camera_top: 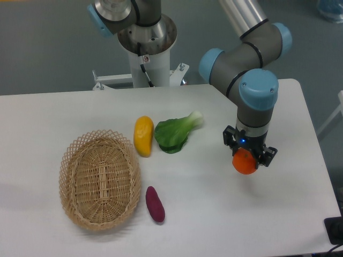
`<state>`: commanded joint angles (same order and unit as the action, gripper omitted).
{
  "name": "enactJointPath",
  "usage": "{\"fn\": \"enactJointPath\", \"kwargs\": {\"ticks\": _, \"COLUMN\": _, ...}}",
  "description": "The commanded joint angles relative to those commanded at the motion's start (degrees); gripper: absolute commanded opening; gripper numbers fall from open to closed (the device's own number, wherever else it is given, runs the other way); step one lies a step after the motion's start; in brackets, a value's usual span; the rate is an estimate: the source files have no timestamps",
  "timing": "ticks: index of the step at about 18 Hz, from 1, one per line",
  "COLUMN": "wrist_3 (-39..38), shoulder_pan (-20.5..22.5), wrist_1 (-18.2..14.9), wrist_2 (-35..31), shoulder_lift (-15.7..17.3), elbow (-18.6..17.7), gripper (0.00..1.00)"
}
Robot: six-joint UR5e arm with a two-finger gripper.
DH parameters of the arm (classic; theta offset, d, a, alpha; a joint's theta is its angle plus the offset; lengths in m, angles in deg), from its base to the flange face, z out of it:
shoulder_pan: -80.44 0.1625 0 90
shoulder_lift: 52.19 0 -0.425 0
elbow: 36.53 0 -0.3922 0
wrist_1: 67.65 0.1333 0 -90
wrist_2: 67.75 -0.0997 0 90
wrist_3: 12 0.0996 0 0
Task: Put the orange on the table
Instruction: 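Move the held orange toward the bok choy and lower it to the table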
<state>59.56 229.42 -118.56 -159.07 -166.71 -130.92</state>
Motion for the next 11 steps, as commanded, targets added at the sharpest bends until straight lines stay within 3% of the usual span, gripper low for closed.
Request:
{"fn": "enactJointPath", "kwargs": {"ticks": 2, "wrist_3": -2.99, "shoulder_pan": -1.84, "wrist_1": 2.91, "wrist_2": -1.39, "shoulder_lift": -1.49, "elbow": -0.54, "gripper": 0.50}}
{"fn": "enactJointPath", "kwargs": {"ticks": 5, "wrist_3": -4.32, "shoulder_pan": -4.39, "wrist_1": 2.83, "wrist_2": -5.09, "shoulder_lift": -2.63, "elbow": -0.54, "gripper": 0.54}}
{"fn": "enactJointPath", "kwargs": {"ticks": 11, "wrist_3": -5.73, "shoulder_pan": -6.76, "wrist_1": 2.92, "wrist_2": -5.27, "shoulder_lift": -3.95, "elbow": -0.97, "gripper": 0.65}}
